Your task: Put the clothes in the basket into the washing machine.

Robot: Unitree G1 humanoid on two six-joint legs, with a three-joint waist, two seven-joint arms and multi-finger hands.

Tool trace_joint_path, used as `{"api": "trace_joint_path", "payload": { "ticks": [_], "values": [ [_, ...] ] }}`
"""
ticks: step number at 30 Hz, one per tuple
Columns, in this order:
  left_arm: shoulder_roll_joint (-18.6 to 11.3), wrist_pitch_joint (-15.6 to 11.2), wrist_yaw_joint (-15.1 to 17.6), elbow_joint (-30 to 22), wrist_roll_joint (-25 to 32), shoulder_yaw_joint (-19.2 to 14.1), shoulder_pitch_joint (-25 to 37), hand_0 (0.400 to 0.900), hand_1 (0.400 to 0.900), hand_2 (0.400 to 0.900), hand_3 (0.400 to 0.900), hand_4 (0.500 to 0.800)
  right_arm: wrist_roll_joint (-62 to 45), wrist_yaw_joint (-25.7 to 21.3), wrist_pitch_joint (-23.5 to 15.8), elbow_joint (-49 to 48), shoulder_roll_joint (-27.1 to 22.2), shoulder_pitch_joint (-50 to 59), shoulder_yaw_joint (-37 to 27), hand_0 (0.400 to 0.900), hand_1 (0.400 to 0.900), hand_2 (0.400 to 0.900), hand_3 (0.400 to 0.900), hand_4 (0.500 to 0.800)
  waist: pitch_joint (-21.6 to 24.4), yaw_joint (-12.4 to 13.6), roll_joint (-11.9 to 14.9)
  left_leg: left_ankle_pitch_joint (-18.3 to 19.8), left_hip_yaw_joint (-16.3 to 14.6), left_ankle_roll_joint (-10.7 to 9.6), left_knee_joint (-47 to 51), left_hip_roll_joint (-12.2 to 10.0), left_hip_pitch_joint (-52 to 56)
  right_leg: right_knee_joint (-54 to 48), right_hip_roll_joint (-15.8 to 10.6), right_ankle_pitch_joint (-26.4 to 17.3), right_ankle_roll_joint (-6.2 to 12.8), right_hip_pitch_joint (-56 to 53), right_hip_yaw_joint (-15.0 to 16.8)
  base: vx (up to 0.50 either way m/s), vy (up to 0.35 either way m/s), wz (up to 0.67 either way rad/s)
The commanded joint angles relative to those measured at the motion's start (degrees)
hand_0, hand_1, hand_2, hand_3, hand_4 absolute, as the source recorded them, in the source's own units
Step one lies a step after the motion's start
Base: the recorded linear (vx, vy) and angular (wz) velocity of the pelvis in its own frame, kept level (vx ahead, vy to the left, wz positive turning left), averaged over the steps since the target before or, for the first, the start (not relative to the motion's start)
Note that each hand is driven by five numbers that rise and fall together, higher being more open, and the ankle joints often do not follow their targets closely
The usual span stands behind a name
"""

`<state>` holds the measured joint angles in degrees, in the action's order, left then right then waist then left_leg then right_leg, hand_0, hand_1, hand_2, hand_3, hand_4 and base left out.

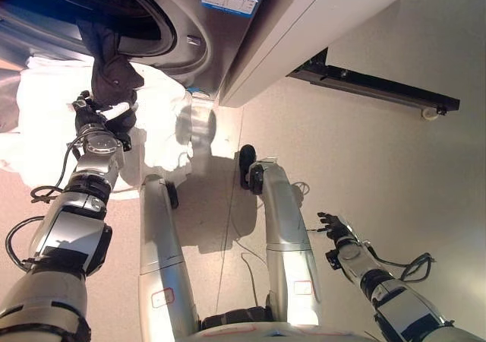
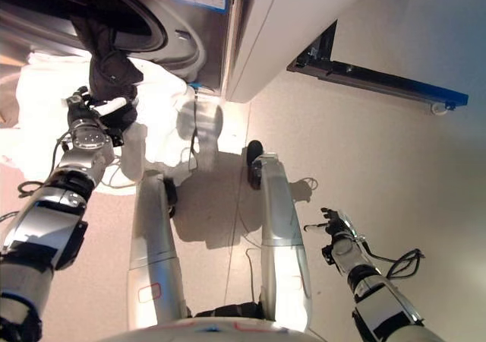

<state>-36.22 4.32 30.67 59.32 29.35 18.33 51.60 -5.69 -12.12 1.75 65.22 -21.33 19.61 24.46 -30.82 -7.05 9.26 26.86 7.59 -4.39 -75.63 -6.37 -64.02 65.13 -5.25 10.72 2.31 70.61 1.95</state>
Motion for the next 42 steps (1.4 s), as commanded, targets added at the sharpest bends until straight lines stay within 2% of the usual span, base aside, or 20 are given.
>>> {"api": "trace_joint_path", "payload": {
  "ticks": [1,7,10,14,22,27,31,32,33,42],
  "values": [
    [-1.0,-1.7,1.7,0.8,-0.7,2.6,3.1,0.9,0.9,0.9,0.9,0.8,-1.1,-1.5,0.9,2.1,-5.6,-9.2,-0.9,0.9,0.9,0.9,0.9,0.8,3.9,-1.6,-2.7,-1.1,-2.4,6.3,3.4,0.1,2.3,-4.2,-1.2,1.4,-0.4,-7.4,1.9,0.05,0.039,-0.21],
    [0.1,-2.1,2.1,1.7,1.2,2.3,3.8,0.9,0.9,0.9,0.9,0.8,-0.2,-2.1,0.8,2.1,-5.9,-9.3,-1.2,0.9,0.9,0.9,0.9,0.8,4.0,-3.4,-3.5,-2.2,-2.8,5.8,3.9,-0.6,4.7,-3.7,-0.3,1.6,-0.36,-8.4,2.9,0.06,0.061,-0.21],
    [-0.5,-3.5,2.3,1.1,4.0,1.7,4.5,0.9,0.9,0.9,0.9,0.8,-1.1,-2.3,1.0,2.2,-6.3,-10.1,-1.7,0.9,0.9,0.9,0.9,0.8,3.4,-4.1,-3.6,-1.5,-2.9,6.1,2.7,-0.8,3.8,-2.9,0.2,1.9,-0.66,-7.5,3.2,-0.02,0.017,-0.11],
    [-1.5,-4.8,2.8,0.1,4.4,1.6,5.8,0.9,0.9,0.9,0.9,0.8,-2.5,-2.5,0.4,3.1,-7.1,-10.9,-2.6,0.9,0.9,0.9,0.9,0.8,2.4,-4.4,-3.1,-0.5,-2.7,6.4,1.5,-1.0,1.7,-2.3,0.6,2.2,-1.02,-5.7,3.4,-0.04,-0.008,-0.01],
    [-3.8,-2.8,2.9,-1.2,6.0,3.0,9.9,0.9,0.9,0.9,0.9,0.8,-5.1,-2.2,-0.3,3.9,-8.2,-11.8,-4.4,0.9,0.9,0.9,0.9,0.8,1.1,-4.6,-2.2,1.4,-2.5,7.4,-1.1,-0.8,-2.9,-0.7,0.9,2.5,-1.48,-1.8,2.8,-0.04,-0.019,0.04],
    [-3.9,-2.5,3.3,-1.6,6.9,3.2,10.5,0.9,0.9,0.9,0.9,0.8,-5.6,-2.5,-0.8,2.6,-8.1,-11.6,-4.2,0.9,0.9,0.9,0.9,0.8,1.0,-4.6,-2.2,1.6,-2.7,7.7,-1.2,-0.5,-4.2,-0.8,0.9,2.3,-1.58,-0.4,2.6,-0.01,0.004,0.0],
    [-3.9,-2.4,2.4,-1.4,7.7,3.3,10.7,0.9,0.9,0.9,0.9,0.8,-5.4,-2.7,-0.7,2.0,-8.0,-11.3,-4.1,0.9,0.9,0.9,0.9,0.8,1.0,-4.6,-2.3,1.4,-2.8,7.8,-1.4,-0.6,-4.6,-0.5,0.8,2.3,-1.68,0.1,2.5,-0.01,0.011,0.01],
    [-4.0,-2.6,2.1,-1.6,8.0,3.2,10.6,0.527,0.527,0.527,0.527,0.576,-5.3,-2.9,-0.8,1.8,-7.9,-11.5,-4.1,0.9,0.9,0.9,0.9,0.8,1.0,-4.6,-2.3,1.5,-2.8,7.8,-1.6,-0.6,-4.6,-0.3,0.7,2.4,-1.65,0.1,2.5,0.0,0.0,0.0],
    [-4.1,-2.7,1.4,-1.7,8.0,3.1,10.6,0.4,0.4,0.4,0.4,0.5,-5.5,-2.9,-0.9,1.6,-7.9,-11.7,-4.1,0.9,0.9,0.9,0.9,0.8,1.0,-4.6,-2.3,1.5,-2.7,7.8,-1.8,-0.6,-4.7,-0.2,0.7,2.5,-1.65,0.1,2.5,-0.01,-0.009,0.03],
    [-3.6,-1.6,-0.1,-1.5,8.9,3.0,9.6,0.4,0.4,0.4,0.4,0.5,-5.1,-3.5,-1.1,0.8,-7.3,-11.8,-4.3,0.9,0.9,0.9,0.9,0.8,1.0,-4.4,-2.6,0.5,-2.7,7.6,-2.1,-0.7,-4.2,0.3,0.6,2.6,-1.44,-0.3,2.3,0.0,-0.004,0.01]
  ]
}}
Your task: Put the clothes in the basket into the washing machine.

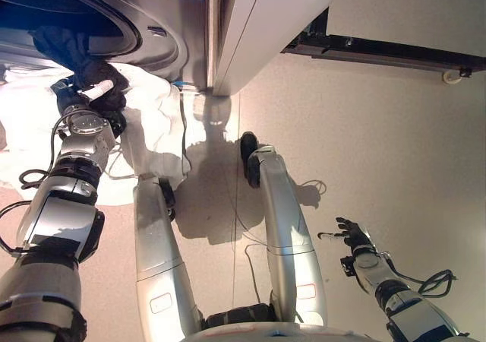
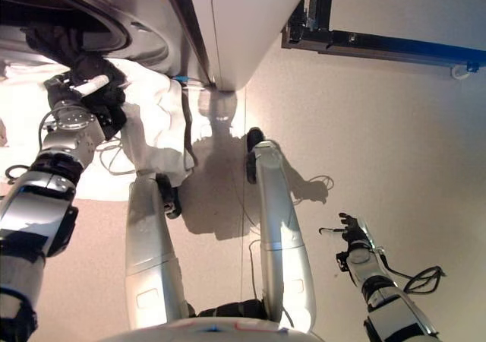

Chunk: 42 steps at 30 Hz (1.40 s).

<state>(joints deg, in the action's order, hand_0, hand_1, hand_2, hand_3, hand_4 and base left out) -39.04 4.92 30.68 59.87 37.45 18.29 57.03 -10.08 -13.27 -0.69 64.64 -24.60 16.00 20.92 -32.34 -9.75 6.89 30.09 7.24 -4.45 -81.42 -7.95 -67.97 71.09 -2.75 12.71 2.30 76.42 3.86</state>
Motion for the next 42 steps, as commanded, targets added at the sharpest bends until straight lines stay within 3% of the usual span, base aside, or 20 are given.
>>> {"api": "trace_joint_path", "payload": {
  "ticks": [1,10,13,17,21,24,26,32,42],
  "values": [
    [-0.9,-2.3,-0.3,-1.9,0.9,2.7,3.9,0.4,0.4,0.4,0.4,0.5,-0.3,-2.5,1.3,1.3,-4.0,-8.3,-0.9,0.9,0.9,0.9,0.9,0.8,2.6,-1.7,-0.3,-3.0,-2.4,7.5,3.7,0.8,-0.1,-5.6,-1.8,0.6,-1.39,-6.2,0.5,0.01,0.024,-0.03],
    [-0.6,-2.4,-1.9,-1.1,2.9,2.5,3.8,0.4,0.4,0.4,0.4,0.5,0.6,-2.0,0.6,1.6,-3.6,-8.8,-0.5,0.9,0.9,0.9,0.9,0.8,2.6,-1.6,-0.4,-3.7,-2.5,7.2,4.4,0.6,1.2,-6.1,-1.9,0.6,-1.16,-7.7,0.6,0.0,0.0,0.0],
    [0.0,-3.8,-2.4,-1.2,5.7,1.8,3.0,0.4,0.4,0.4,0.4,0.5,0.9,-2.3,0.8,1.2,-3.6,-8.5,-0.3,0.9,0.9,0.9,0.9,0.8,2.6,-1.5,-0.7,-4.2,-2.6,6.9,5.2,0.7,2.0,-6.8,-2.0,0.5,-1.08,-8.5,0.7,0.0,0.0,0.0],
    [1.9,-7.4,-3.4,-2.9,14.5,-0.2,1.4,0.4,0.4,0.4,0.4,0.5,1.5,-2.4,1.0,1.5,-3.7,-7.8,-0.3,0.9,0.9,0.9,0.9,0.8,2.6,-1.2,-1.4,-4.9,-2.7,6.6,6.1,1.2,3.3,-7.4,-2.1,0.7,-1.09,-9.8,0.8,0.01,0.037,0.08],
    [4.1,-13.9,-0.1,-9.0,21.8,-4.4,-1.7,0.4,0.4,0.4,0.4,0.5,2.7,-2.8,1.5,0.5,-3.0,-8.1,-0.8,0.9,0.9,0.9,0.9,0.8,2.6,-0.5,-2.1,-5.4,-2.5,6.2,6.7,1.9,5.0,-7.6,-2.5,1.0,-0.87,-11.3,0.8,0.04,0.015,0.11],
    [4.5,-18.1,3.4,-13.3,18.2,-6.5,-3.6,0.4,0.4,0.4,0.4,0.5,3.2,-3.5,1.8,0.1,-2.7,-8.5,-0.8,0.9,0.9,0.9,0.9,0.8,2.8,0.2,-2.6,-5.7,-2.3,6.0,6.8,2.2,5.7,-7.5,-2.7,1.3,-0.79,-12.1,0.8,0.05,0.001,0.08],
    [4.2,-18.6,6.9,-17.2,12.9,-7.4,-4.7,0.4,0.4,0.4,0.4,0.5,3.4,-3.7,2.0,0.2,-2.6,-8.9,-1.0,0.9,0.9,0.9,0.9,0.8,3.1,0.7,-2.9,-5.6,-2.2,6.0,6.6,2.5,6.1,-7.1,-3.0,1.5,-0.75,-12.5,0.8,0.06,-0.011,0.11],
    [1.4,-14.6,11.8,-22.1,4.2,-7.0,-4.8,0.4,0.4,0.4,0.4,0.5,3.9,-3.0,1.4,2.1,-3.6,-8.9,-2.0,0.9,0.9,0.9,0.9,0.8,3.6,1.6,-4.2,-6.4,-2.2,5.7,7.6,3.0,7.4,-7.6,-3.4,1.9,-0.62,-13.9,0.6,0.01,0.005,0.07],
    [-5.6,-6.9,14.6,-20.1,-2.2,-3.6,0.0,0.4,0.4,0.4,0.4,0.5,4.8,-1.4,0.8,3.7,-5.2,-8.3,-2.4,0.9,0.9,0.9,0.9,0.8,4.5,1.3,-5.7,-8.6,-3.1,4.8,11.5,2.8,10.9,-10.5,-4.6,1.5,-0.51,-17.1,0.8,0.01,0.033,0.01]
  ]
}}
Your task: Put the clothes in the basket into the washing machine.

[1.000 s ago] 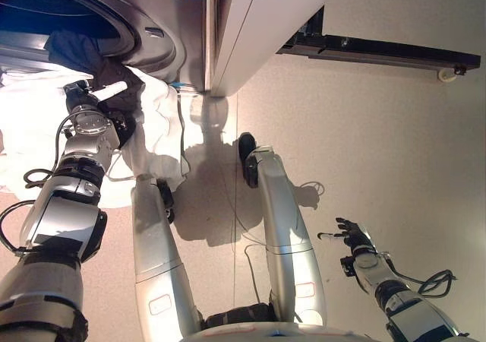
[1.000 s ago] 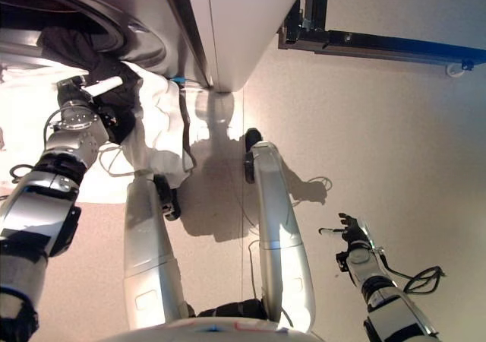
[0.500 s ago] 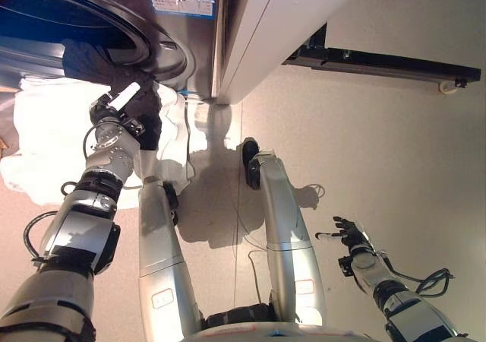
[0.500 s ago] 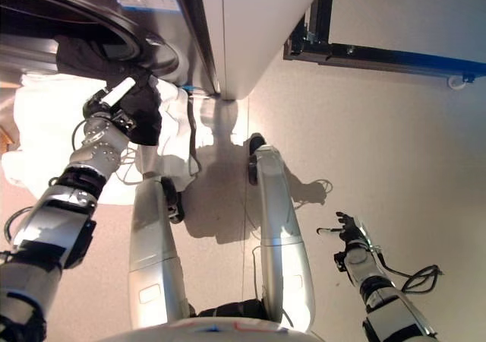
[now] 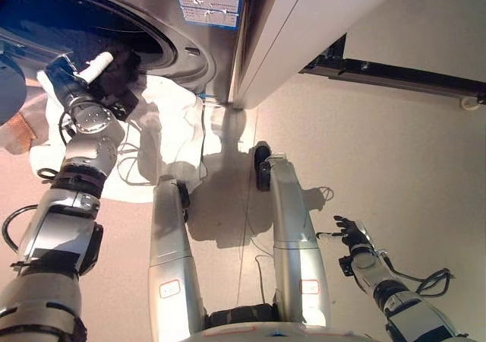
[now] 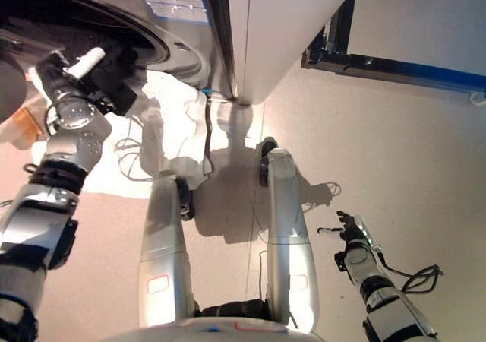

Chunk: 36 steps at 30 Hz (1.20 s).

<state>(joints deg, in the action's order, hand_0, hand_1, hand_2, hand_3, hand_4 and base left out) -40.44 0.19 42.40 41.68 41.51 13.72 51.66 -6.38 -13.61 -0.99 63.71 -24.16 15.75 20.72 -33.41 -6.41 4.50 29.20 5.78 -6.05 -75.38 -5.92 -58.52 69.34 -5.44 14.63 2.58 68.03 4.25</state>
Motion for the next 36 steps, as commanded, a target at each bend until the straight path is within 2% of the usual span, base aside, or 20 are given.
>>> {"api": "trace_joint_path", "payload": {
  "ticks": [1,7,12,18,25,26,29,36],
  "values": [
    [-4.9,-1.7,3.0,-1.7,-7.7,1.1,5.6,0.4,0.4,0.4,0.4,0.5,1.2,-1.0,1.0,4.7,-5.7,-8.2,-2.2,0.9,0.9,0.9,0.9,0.8,5.6,-2.1,-3.3,-7.7,-1.7,6.4,5.5,0.7,1.5,-8.9,-2.0,-0.4,-0.8,-8.9,0.5,0.03,0.023,-0.01],
    [-9.7,0.3,2.5,-1.4,-9.2,3.8,8.8,0.4,0.4,0.4,0.4,0.5,1.6,-0.8,0.9,5.9,-6.9,-9.1,-3.2,0.9,0.9,0.9,0.9,0.8,5.6,-2.6,-3.8,-7.4,-2.2,6.3,6.5,0.4,2.7,-9.6,-2.3,-0.6,-0.53,-9.8,0.7,0.04,0.028,-0.01],
    [-12.5,0.6,1.3,0.3,-7.8,7.1,13.4,0.4,0.4,0.4,0.4,0.5,2.1,-0.2,0.3,6.9,-8.1,-9.4,-4.0,0.9,0.9,0.9,0.9,0.8,5.8,-3.6,-3.9,-6.8,-2.9,6.3,7.0,0.1,3.3,-10.1,-2.1,-0.6,-0.45,-10.3,0.9,0.05,0.026,-0.03],
    [-13.3,1.1,0.6,0.9,-6.4,11.4,18.4,0.4,0.4,0.4,0.4,0.5,1.7,1.0,0.3,8.1,-9.1,-9.0,-4.6,0.9,0.9,0.9,0.9,0.8,5.8,-4.5,-4.1,-6.4,-3.4,6.4,6.5,0.0,3.2,-9.9,-2.1,-0.5,-0.54,-10.0,1.1,0.04,0.021,-0.06],
    [-12.8,0.4,-0.8,1.1,-3.3,13.3,21.6,0.4,0.4,0.4,0.4,0.5,1.7,1.7,0.4,9.1,-9.0,-9.3,-5.1,0.9,0.9,0.9,0.9,0.8,5.6,-5.0,-3.6,-5.4,-3.3,6.8,4.4,0.0,1.9,-8.6,-1.7,-0.4,-0.55,-8.7,1.0,0.02,-0.001,-0.07],
    [-12.7,0.6,-0.5,1.0,-2.8,13.4,21.9,0.9,0.9,0.9,0.9,0.8,1.7,1.7,0.4,9.2,-9.0,-9.5,-5.3,0.9,0.9,0.9,0.9,0.8,5.5,-5.1,-3.5,-5.4,-3.3,6.9,4.3,-0.1,1.6,-8.5,-1.7,-0.4,-0.58,-8.5,1.0,-0.01,-0.004,-0.05],
    [-12.6,1.4,-1.6,1.4,-1.8,14.2,22.8,0.9,0.9,0.9,0.9,0.8,1.6,1.7,0.3,9.4,-9.0,-9.8,-5.5,0.9,0.9,0.9,0.9,0.8,5.2,-5.3,-3.3,-5.3,-3.1,7.1,3.3,-0.1,0.5,-8.0,-1.5,-0.5,-0.62,-7.6,0.9,-0.01,-0.002,-0.01],
    [-12.7,2.2,-1.8,2.0,-0.1,14.8,23.9,0.9,0.9,0.9,0.9,0.8,1.4,1.5,0.3,8.0,-9.0,-9.6,-5.2,0.9,0.9,0.9,0.9,0.8,4.9,-5.1,-3.1,-5.1,-3.0,7.5,2.4,0.2,-0.6,-7.4,-1.2,-0.4,-0.8,-6.8,0.6,-0.02,-0.011,0.01]
  ]
}}
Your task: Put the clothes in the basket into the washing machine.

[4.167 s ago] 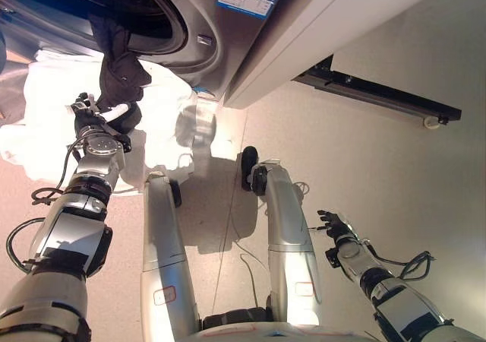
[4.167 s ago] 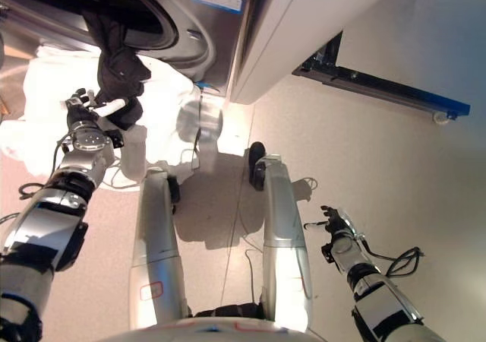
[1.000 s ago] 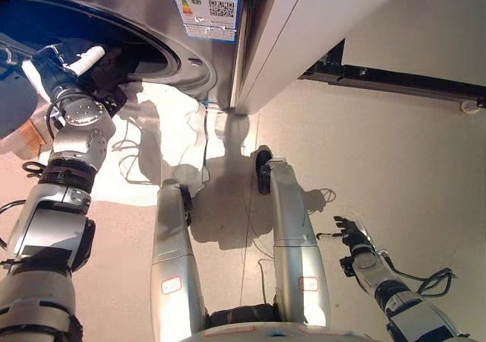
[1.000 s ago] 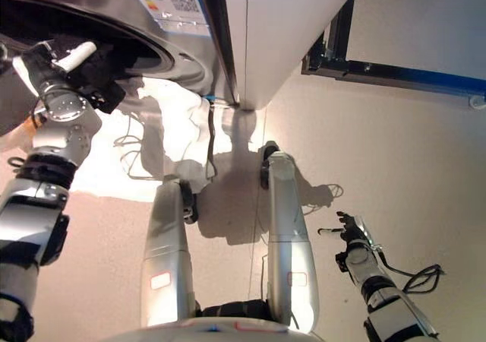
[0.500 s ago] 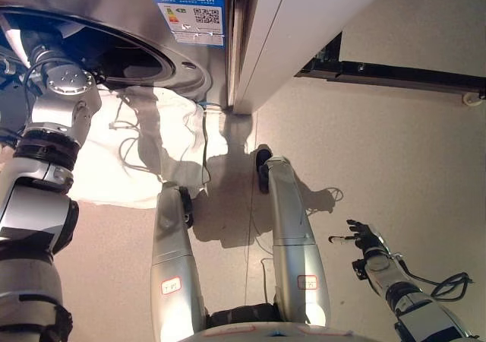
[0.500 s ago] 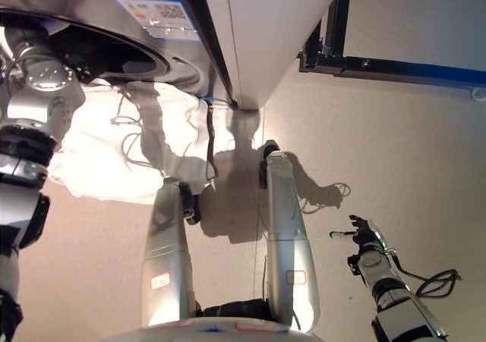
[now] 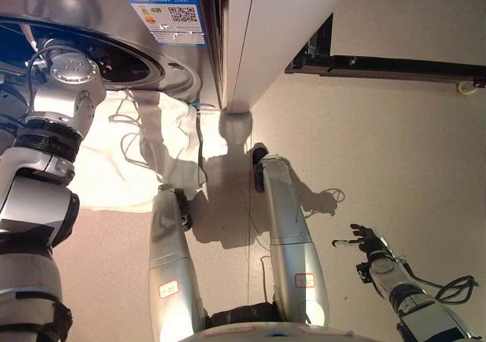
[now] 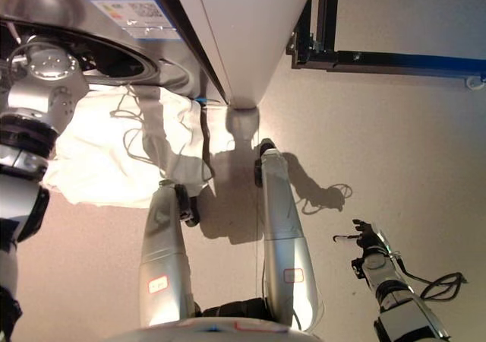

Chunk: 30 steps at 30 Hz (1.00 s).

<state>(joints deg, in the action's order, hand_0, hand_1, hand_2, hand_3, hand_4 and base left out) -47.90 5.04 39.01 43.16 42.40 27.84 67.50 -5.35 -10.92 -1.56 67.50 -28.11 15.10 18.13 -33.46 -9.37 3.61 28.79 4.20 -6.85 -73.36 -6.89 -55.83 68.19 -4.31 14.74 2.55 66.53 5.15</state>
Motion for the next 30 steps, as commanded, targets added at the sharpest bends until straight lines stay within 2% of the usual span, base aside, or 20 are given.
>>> {"api": "trace_joint_path", "payload": {
  "ticks": [1,3,11,15,18,21,30],
  "values": [
    [-5.2,-2.6,1.7,0.6,-0.6,0.7,8.1,0.9,0.9,0.9,0.9,0.8,0.4,-1.3,1.0,3.9,-5.0,-8.9,-2.5,0.9,0.9,0.9,0.9,0.8,5.0,-2.2,-2.2,-4.7,-1.5,8.3,0.4,1.2,-3.4,-6.3,-2.2,-0.5,-0.8,-5.3,-0.3,-0.03,-0.008,0.02],
    [-5.1,-2.7,1.4,1.1,-0.2,0.6,7.9,0.9,0.9,0.9,0.9,0.8,0.4,-1.4,1.0,3.4,-4.8,-8.6,-2.3,0.9,0.9,0.9,0.9,0.8,5.0,-2.2,-2.2,-4.8,-1.4,8.3,0.5,1.2,-3.5,-6.4,-2.2,-0.6,-0.85,-5.2,-0.4,-0.04,-0.002,0.01],
    [-4.0,0.6,-1.7,3.2,4.1,-0.7,5.7,0.9,0.9,0.9,0.9,0.8,-0.2,-2.3,1.9,1.7,-4.4,-7.8,-1.3,0.9,0.9,0.9,0.9,0.8,5.2,-1.7,-2.1,-5.5,-1.4,8.5,1.6,1.2,-3.6,-7.1,-2.4,-0.6,-1.16,-5.3,-1.0,-0.05,-0.015,0.04],
    [-3.2,2.0,-5.4,5.4,6.3,-2.0,3.6,0.9,0.9,0.9,0.9,0.8,0.0,-2.9,2.8,0.0,-4.2,-7.5,-1.0,0.9,0.9,0.9,0.9,0.8,5.4,-1.4,-1.8,-5.6,-1.2,8.3,1.2,1.1,-4.0,-6.9,-2.5,-0.6,-1.21,-5.2,-1.3,-0.05,-0.007,0.01],
    [-2.3,2.2,-6.8,6.1,7.1,-3.0,1.2,0.9,0.9,0.9,0.9,0.8,-0.1,-3.5,3.7,-1.8,-4.0,-7.5,-0.9,0.9,0.9,0.9,0.9,0.8,5.4,-1.0,-1.5,-5.7,-1.1,8.4,1.2,1.1,-4.2,-7.1,-2.6,-0.8,-1.24,-5.1,-1.6,-0.07,-0.006,0.03],
    [-1.3,1.1,-7.7,7.0,7.9,-4.3,-0.9,0.9,0.9,0.9,0.9,0.8,-0.4,-4.0,4.3,-2.6,-3.8,-7.3,-0.6,0.9,0.9,0.9,0.9,0.8,5.6,-0.6,-1.2,-5.8,-0.9,8.5,1.5,1.0,-4.3,-7.3,-2.5,-0.8,-1.32,-5.3,-1.9,-0.07,-0.019,0.04],
    [2.6,0.6,-12.9,8.9,6.0,-8.2,-7.7,0.9,0.9,0.9,0.9,0.8,-1.3,-4.7,4.3,-2.3,-2.0,-6.7,0.2,0.9,0.9,0.9,0.9,0.8,7.0,1.2,0.6,-5.6,-0.3,8.5,2.0,1.0,-3.9,-7.5,-2.0,0.0,-1.52,-6.7,-2.5,-0.04,-0.043,0.05]
  ]
}}
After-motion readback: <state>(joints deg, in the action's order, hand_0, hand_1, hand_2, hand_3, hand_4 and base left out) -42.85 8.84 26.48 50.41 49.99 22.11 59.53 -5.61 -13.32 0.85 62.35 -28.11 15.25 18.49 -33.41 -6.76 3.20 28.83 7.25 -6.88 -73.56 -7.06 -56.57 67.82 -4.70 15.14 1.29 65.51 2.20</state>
